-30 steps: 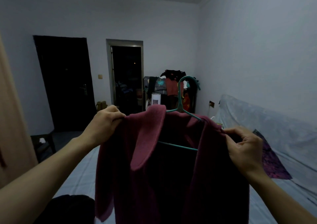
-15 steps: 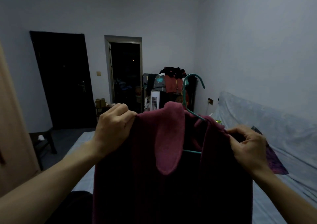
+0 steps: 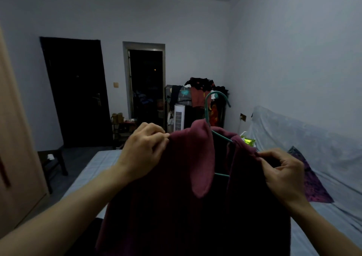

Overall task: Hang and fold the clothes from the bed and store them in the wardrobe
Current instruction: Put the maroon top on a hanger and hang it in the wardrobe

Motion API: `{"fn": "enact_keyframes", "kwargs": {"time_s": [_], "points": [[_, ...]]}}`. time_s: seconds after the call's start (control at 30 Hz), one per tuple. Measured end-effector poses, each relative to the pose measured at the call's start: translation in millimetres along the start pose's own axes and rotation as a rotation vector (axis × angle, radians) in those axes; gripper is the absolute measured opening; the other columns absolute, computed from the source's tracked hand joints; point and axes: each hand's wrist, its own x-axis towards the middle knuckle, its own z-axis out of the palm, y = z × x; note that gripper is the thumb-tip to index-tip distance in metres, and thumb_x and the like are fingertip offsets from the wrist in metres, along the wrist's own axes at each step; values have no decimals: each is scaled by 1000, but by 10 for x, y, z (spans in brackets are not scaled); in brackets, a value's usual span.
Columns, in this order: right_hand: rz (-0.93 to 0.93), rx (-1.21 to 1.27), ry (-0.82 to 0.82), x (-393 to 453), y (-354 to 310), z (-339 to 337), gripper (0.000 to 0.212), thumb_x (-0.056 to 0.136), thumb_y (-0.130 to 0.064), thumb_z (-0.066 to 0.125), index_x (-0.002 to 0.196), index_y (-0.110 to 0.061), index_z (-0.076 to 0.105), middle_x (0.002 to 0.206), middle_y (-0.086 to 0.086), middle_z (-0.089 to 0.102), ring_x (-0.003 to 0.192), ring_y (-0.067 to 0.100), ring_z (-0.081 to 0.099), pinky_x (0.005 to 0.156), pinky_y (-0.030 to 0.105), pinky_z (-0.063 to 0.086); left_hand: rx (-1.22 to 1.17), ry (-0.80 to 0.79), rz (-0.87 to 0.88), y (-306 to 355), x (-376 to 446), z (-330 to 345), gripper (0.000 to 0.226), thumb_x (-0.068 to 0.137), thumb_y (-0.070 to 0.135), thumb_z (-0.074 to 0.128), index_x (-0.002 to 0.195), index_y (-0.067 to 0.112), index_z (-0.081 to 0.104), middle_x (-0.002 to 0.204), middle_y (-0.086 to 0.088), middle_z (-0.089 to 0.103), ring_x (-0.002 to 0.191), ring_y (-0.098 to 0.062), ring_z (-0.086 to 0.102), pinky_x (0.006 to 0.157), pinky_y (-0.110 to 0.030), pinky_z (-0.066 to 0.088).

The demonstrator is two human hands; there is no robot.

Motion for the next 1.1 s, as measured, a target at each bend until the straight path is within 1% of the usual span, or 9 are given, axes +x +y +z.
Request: {"fn": "enact_keyframes", "kwargs": {"time_s": [0.13,0.27,0.33,0.5,0.57,0.73,0.87,0.97,1.1], "points": [[-35,-37,-16,51,-25,9,20,75,-1,79,82,-18,73,78,-7,69,72,8,64,59,12,47,-251,-106,-230,-235,176,-144,13,93,30,64,87,21,72,77,8,69,70,-5,66,63,-22,55],[-47,-60,-29,63,-47,40,21,73,3,80,81,-15,73,80,-7,69,76,6,64,66,9,46,-309,-312,-222,-320,164,-85,29,86,38,70,115,36,66,95,14,66,83,2,64,71,-16,56],[-41,-56,-25,46,-59,33,22,73,6,80,80,-14,73,79,-7,69,75,7,64,65,9,47,-278,-342,-148,-311,111,1,27,86,33,72,114,35,70,95,17,62,84,2,60,72,-16,53],[-58,-89,-64,17,-142,12,20,74,3,80,80,-15,74,78,-7,69,74,7,64,67,22,52,-228,-131,-16,-255,15,185,17,84,15,76,101,19,76,89,9,63,79,-3,61,72,-24,54],[-36,-86,-110,39,-171,10,18,75,2,79,82,-14,75,81,-7,70,75,8,66,68,30,55,-247,-38,3,-231,-36,228,18,84,8,76,100,14,76,88,8,61,78,-3,61,71,-19,52],[12,-67,-272,126,-220,-6,26,76,-1,80,97,-14,71,91,-5,70,84,10,68,77,35,59,-229,124,-19,-245,-149,230,17,85,6,72,101,9,75,86,3,58,74,-5,59,68,-11,47],[-15,-45,-395,165,-263,-3,37,87,-7,69,122,-20,63,111,-5,64,98,12,63,83,38,57,-199,174,-74,-335,-235,133,20,83,1,73,102,4,74,88,-3,62,73,-15,62,69,-18,50],[-110,-94,-457,206,-338,80,33,88,-22,69,121,-20,67,115,-4,65,107,11,61,90,33,52,-176,199,-88,-387,-294,59,20,82,-1,74,102,3,74,88,-4,62,72,-17,62,67,-20,50],[-143,-136,-441,246,-403,251,29,84,-15,75,113,-16,73,103,-4,70,96,14,64,85,42,52,-182,199,-87,-427,-392,-12,20,82,0,73,102,4,74,87,0,60,74,-8,60,68,-11,47]]}}
